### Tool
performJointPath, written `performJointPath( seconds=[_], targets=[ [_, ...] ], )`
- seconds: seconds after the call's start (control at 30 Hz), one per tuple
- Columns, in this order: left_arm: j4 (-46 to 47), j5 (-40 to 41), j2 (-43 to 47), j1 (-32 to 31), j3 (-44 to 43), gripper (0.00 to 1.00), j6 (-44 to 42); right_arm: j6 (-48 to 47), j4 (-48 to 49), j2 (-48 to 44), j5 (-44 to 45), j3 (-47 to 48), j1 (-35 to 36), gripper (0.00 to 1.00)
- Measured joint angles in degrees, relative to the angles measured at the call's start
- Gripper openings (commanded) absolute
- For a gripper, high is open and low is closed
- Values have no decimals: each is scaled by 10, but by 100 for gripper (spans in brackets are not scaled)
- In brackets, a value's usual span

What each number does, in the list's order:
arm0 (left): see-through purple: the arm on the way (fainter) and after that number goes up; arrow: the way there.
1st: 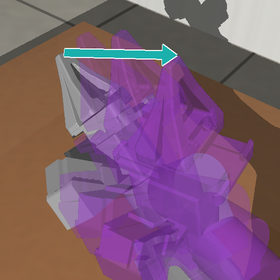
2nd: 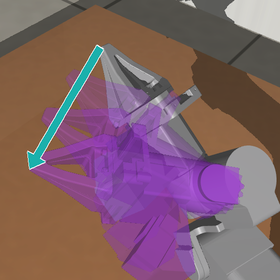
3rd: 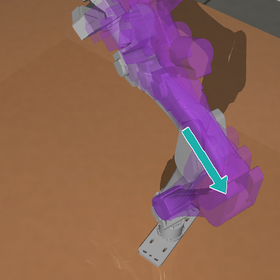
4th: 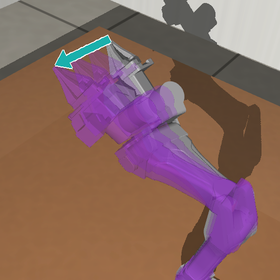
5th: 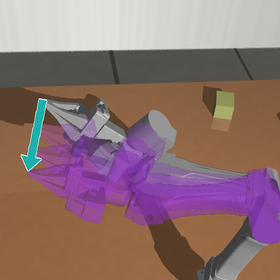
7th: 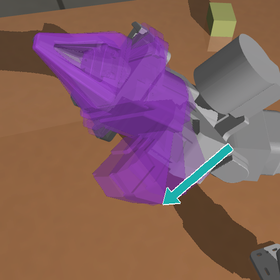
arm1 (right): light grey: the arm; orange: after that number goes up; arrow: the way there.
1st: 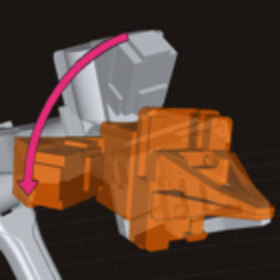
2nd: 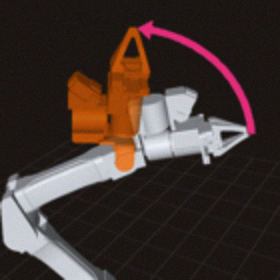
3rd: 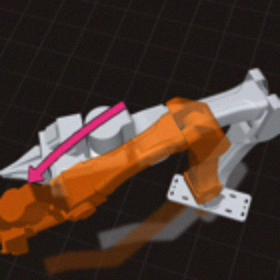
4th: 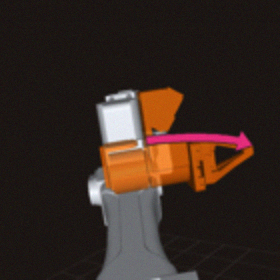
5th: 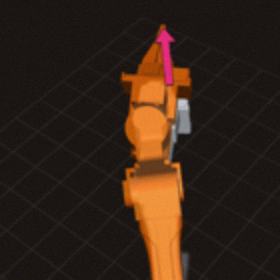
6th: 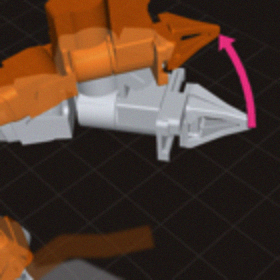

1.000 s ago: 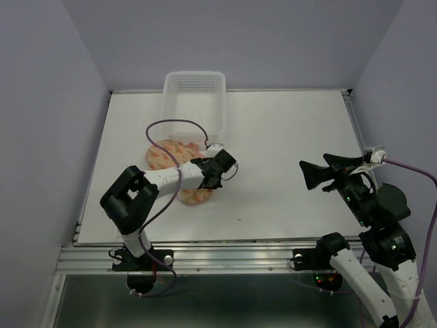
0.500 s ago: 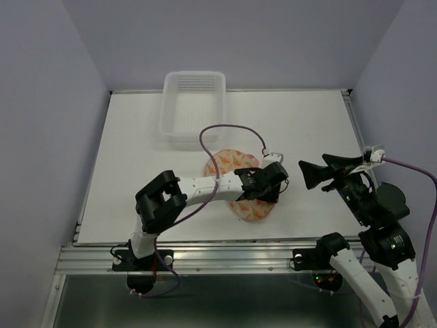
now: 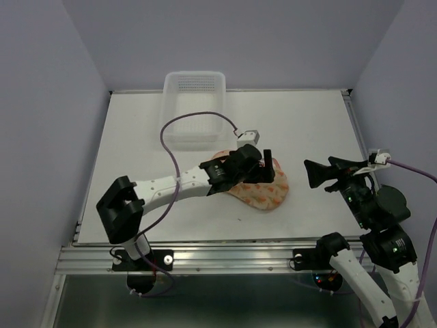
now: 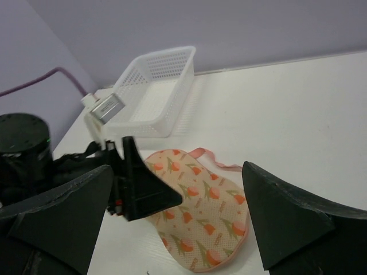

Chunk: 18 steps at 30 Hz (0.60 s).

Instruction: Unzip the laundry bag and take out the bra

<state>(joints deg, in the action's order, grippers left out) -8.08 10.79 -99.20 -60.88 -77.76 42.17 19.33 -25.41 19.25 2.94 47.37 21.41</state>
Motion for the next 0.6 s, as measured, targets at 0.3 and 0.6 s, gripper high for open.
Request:
performJointPath(
  seconds=[0.3, 0.6],
  targets=[
    [149, 16, 240, -3, 362, 98, 159, 14, 0, -2, 22, -12, 0, 100],
    [266, 59, 226, -21, 453, 98, 286, 20, 1, 7, -2, -15, 0, 100]
  ],
)
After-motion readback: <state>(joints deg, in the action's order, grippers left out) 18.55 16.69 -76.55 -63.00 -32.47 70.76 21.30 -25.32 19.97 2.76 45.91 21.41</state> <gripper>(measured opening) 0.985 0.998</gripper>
